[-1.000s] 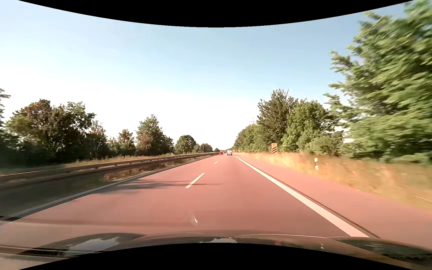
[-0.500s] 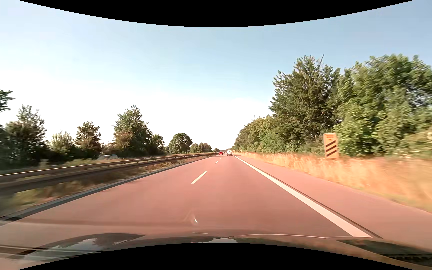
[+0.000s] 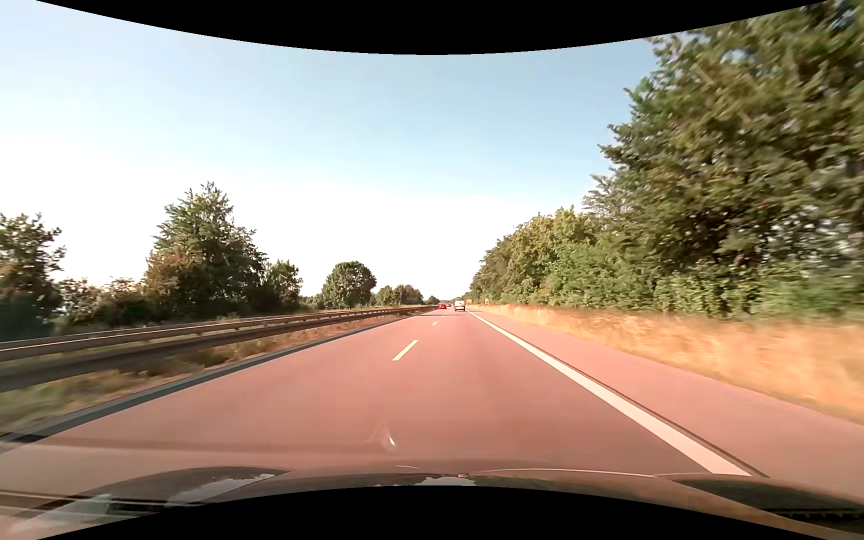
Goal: Follow the waypoints while adhering to traffic rules and regulations
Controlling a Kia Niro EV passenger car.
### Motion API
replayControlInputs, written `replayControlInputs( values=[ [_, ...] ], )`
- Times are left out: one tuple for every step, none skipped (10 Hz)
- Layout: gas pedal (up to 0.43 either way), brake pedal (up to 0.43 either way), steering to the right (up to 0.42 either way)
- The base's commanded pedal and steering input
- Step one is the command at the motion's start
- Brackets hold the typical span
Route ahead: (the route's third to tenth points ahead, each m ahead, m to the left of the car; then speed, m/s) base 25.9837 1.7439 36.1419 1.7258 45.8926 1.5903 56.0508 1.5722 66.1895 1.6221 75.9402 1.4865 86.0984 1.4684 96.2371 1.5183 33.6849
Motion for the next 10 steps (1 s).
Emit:
replayControlInputs(
  values=[
    [0.189, 0.006, 0.001],
    [0.177, 0.006, 0.001],
    [0.177, 0.006, 0.001],
    [0.177, 0.006, -0.001],
    [0.177, 0.006, -0.001],
    [0.177, 0.006, -0.001],
    [0.177, 0.006, -0.001],
    [0.177, 0.006, -0.001],
    [0.177, 0.006, -0.001],
    [0.177, 0.006, -0.001]
  ],
)
